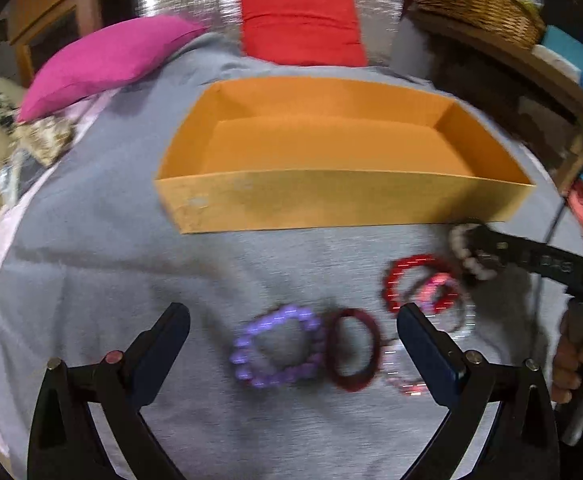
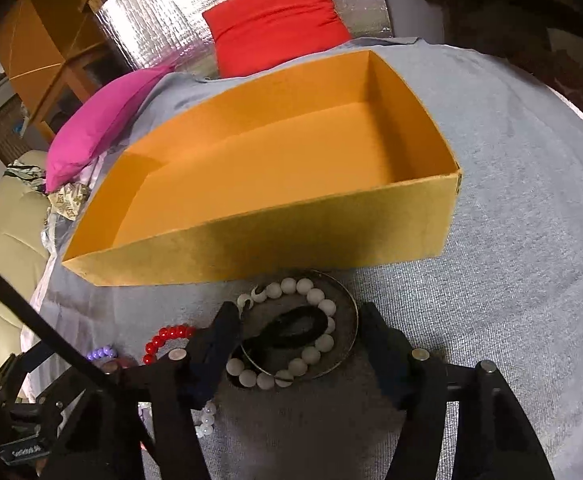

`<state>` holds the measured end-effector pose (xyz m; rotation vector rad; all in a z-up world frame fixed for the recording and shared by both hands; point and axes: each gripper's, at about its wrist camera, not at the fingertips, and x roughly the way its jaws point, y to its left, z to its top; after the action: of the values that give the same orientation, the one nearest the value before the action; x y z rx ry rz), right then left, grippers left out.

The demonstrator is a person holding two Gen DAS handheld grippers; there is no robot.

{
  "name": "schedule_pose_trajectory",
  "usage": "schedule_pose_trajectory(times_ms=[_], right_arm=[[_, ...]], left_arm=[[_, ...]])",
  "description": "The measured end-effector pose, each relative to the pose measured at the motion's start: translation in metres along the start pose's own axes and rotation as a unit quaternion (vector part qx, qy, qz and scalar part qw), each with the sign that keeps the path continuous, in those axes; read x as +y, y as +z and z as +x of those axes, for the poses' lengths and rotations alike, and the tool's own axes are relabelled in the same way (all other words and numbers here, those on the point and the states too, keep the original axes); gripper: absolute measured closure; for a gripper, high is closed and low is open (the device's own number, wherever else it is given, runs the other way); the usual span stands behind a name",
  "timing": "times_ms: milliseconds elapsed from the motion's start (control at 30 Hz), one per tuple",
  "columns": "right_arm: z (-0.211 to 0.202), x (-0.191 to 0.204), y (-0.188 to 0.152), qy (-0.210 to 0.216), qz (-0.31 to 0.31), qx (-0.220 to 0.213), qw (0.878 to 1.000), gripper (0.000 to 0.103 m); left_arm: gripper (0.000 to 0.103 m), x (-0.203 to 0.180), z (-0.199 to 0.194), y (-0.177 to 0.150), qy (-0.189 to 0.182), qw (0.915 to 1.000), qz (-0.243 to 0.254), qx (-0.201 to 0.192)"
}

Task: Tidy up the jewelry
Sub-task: 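Grasp the pink bead bracelet with the left tool while the right grasps the thin metal bangle, then carry both bracelets over the orange box and open both tools to drop them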

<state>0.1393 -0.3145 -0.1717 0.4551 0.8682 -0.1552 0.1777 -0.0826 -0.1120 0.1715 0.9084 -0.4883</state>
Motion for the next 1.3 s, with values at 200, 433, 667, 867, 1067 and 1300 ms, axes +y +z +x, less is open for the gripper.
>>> schedule_pose_trajectory(times_ms=[200, 433, 667, 867, 1067, 1300], right_arm=[[-0.009, -0.009, -0.005, 0.020, -0.006, 0.003, 1.000, 0.039], [-0.020, -0.017, -0.010, 0.043, -0.013, 0.011, 0.999, 0.039], [-0.030, -0.025, -0.010, 0.060, -0.010, 0.007, 0.998, 0.039], [-0.037, -0.028, -0.008, 0.071, -0.002, -0.001, 0.997, 0.039], [-0.043, -0.028, -0.007, 0.078, 0.000, -0.010, 0.997, 0.039], [-0.049, -0.021, -0.005, 0.090, -0.009, -0.025, 0.996, 0.039]], left_arm=[[0.031, -0.027, 0.011, 0.004, -0.075, 0.9963, 0.040, 0.015], [0.065, -0.061, 0.031, 0.009, -0.140, 0.9863, 0.072, 0.049], [0.092, -0.072, 0.047, 0.009, -0.183, 0.9782, 0.070, 0.068], [0.095, -0.072, 0.046, 0.010, -0.189, 0.9770, 0.081, 0.057], [0.096, -0.074, 0.023, 0.008, -0.204, 0.9748, 0.087, 0.028], [0.096, -0.058, -0.007, 0.010, -0.208, 0.9745, 0.085, -0.009]])
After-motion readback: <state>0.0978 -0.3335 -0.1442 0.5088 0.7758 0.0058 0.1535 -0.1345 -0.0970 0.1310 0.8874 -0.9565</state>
